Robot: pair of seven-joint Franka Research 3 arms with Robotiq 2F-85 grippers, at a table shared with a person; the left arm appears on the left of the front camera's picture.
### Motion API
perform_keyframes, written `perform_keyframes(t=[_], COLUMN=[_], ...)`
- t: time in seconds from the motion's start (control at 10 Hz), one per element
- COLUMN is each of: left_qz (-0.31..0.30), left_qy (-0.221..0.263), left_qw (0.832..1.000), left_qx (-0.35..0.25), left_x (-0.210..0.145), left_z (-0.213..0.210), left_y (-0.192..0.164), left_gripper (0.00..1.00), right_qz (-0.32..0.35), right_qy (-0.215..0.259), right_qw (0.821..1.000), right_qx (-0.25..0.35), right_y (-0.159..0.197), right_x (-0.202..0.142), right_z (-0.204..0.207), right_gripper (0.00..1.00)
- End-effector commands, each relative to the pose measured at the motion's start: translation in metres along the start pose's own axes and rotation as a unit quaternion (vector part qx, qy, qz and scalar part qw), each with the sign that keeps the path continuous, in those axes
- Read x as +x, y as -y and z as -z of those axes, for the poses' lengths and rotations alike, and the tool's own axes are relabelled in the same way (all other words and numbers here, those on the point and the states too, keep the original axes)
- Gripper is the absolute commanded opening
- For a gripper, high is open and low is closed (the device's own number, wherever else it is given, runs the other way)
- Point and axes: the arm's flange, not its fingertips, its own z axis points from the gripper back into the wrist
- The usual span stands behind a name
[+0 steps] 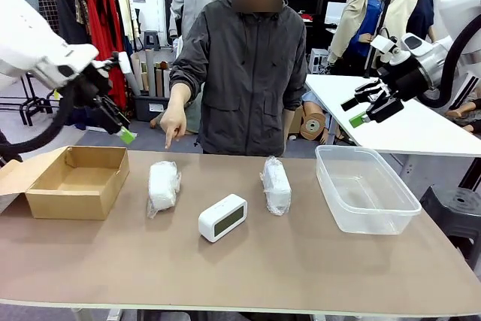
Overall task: Separate and place wrapped and unwrapped clocks.
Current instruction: Pick up the Digital clock indicated by the person.
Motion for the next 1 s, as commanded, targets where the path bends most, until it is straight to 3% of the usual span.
perform_keyframes(t=[0.0, 0.2, 0.4, 0.5, 0.9], left_qz=[-0.077, -0.098, -0.044, -0.090, -0.084], left_qy=[-0.048, -0.111, -0.114, -0.099, -0.101], left_qw=[0.994, 0.988, 0.992, 0.990, 0.990], left_qx=[0.052, 0.046, -0.015, 0.056, 0.042], left_x=[0.013, 0.021, 0.023, 0.021, 0.022], left_z=[0.018, 0.037, 0.035, 0.044, 0.044], left_y=[0.023, 0.036, 0.040, 0.038, 0.039], left_gripper=[1.00, 1.00, 1.00, 1.00, 1.00], right_qz=[-0.001, -0.001, -0.001, -0.001, -0.001], right_qy=[0.000, 0.000, 0.000, 0.000, 0.000], right_qw=[1.000, 1.000, 1.000, 1.000, 1.000], right_qx=[-0.002, -0.002, -0.002, -0.002, -0.002], right_y=[-0.001, -0.001, -0.001, -0.001, -0.001], right_x=[0.001, 0.001, 0.001, 0.001, 0.001], right_z=[-0.001, -0.001, -0.001, -0.001, -0.001], right_gripper=[1.00, 1.00, 1.00, 1.00, 1.00])
